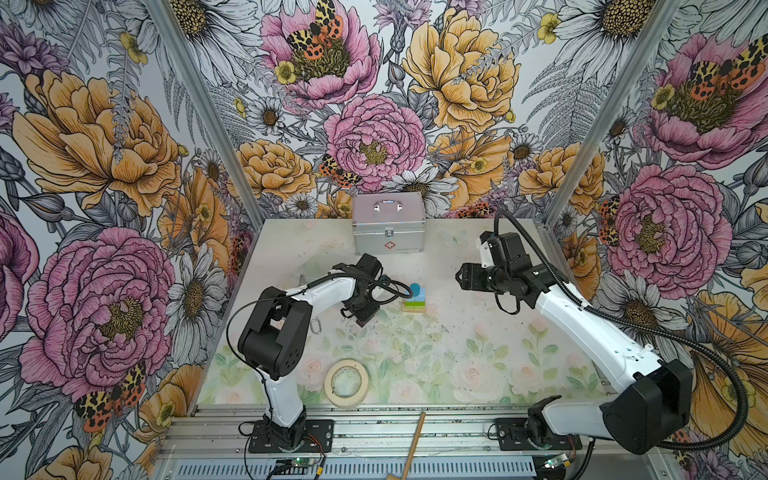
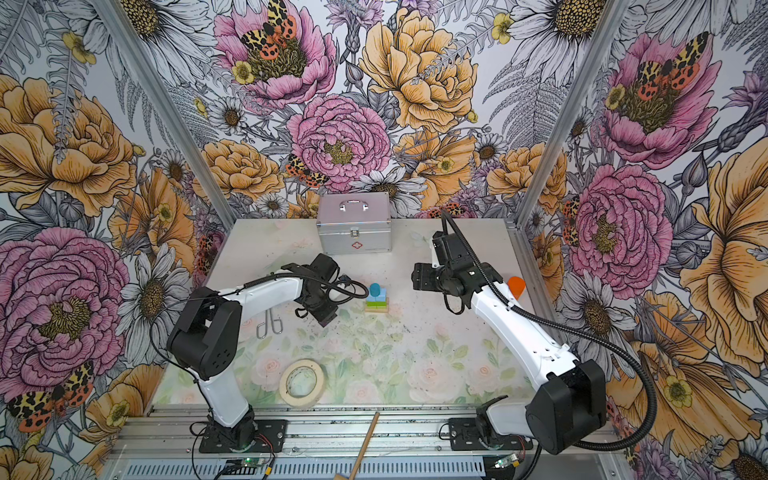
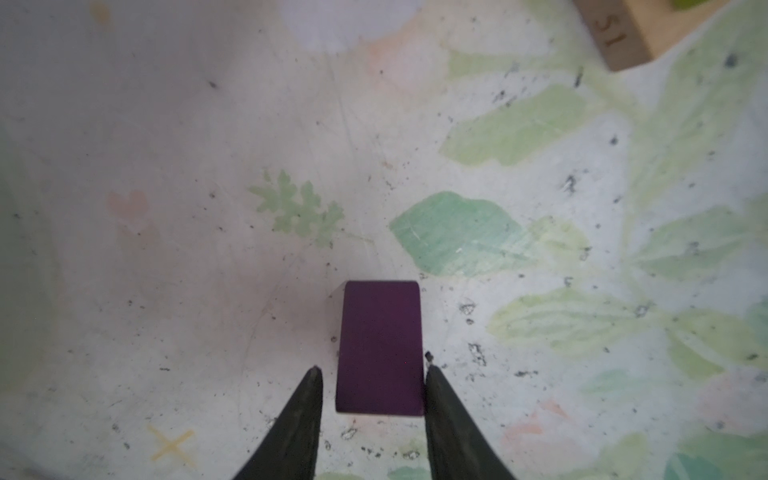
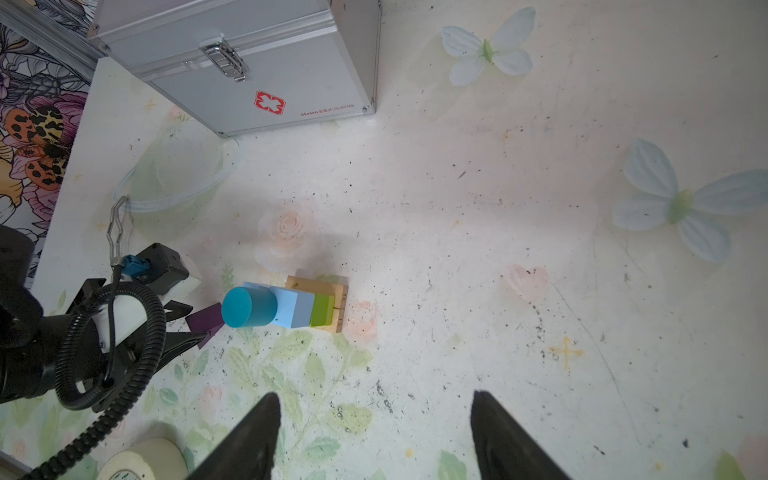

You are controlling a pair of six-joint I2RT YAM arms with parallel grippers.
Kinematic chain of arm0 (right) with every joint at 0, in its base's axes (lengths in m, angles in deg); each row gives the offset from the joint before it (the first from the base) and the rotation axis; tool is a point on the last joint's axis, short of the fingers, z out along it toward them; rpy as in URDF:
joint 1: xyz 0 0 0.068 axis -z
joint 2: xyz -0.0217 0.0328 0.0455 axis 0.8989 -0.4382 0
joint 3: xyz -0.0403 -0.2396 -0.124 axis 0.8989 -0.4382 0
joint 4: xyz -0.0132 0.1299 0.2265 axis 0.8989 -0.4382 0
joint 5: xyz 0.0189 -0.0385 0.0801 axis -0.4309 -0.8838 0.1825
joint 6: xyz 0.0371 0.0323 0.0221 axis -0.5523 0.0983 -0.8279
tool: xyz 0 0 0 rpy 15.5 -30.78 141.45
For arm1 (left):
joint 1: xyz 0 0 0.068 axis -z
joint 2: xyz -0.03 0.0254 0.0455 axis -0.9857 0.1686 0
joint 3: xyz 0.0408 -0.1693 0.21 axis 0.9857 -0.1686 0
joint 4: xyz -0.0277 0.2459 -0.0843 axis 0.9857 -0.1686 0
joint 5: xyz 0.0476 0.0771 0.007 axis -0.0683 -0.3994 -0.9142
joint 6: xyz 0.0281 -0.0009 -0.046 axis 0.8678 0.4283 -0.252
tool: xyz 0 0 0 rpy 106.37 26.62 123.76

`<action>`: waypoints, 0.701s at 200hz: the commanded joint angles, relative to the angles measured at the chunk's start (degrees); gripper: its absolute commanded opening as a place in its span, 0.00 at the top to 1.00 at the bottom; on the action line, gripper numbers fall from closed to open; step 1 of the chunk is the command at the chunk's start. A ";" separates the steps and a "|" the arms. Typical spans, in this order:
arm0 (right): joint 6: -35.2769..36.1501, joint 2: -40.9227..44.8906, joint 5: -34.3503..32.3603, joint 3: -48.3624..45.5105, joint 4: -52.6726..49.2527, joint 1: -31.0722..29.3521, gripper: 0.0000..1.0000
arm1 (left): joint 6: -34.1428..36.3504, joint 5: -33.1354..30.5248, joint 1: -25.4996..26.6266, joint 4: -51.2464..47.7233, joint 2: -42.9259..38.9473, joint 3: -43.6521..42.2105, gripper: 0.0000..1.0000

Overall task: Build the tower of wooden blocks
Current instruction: 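Lower the left gripper and close it on the purple block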

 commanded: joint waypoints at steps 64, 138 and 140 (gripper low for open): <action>-1.03 0.82 0.79 -0.50 1.13 0.25 0.26 | -0.76 1.05 -0.43 -0.43 -0.14 1.74 0.57; -1.03 0.89 0.79 -0.59 1.13 0.24 0.26 | -0.96 1.37 -0.37 -0.80 2.36 2.01 0.58; -1.03 0.90 0.79 -0.59 1.13 0.28 0.26 | -0.95 1.34 -0.35 -0.85 2.34 2.01 0.58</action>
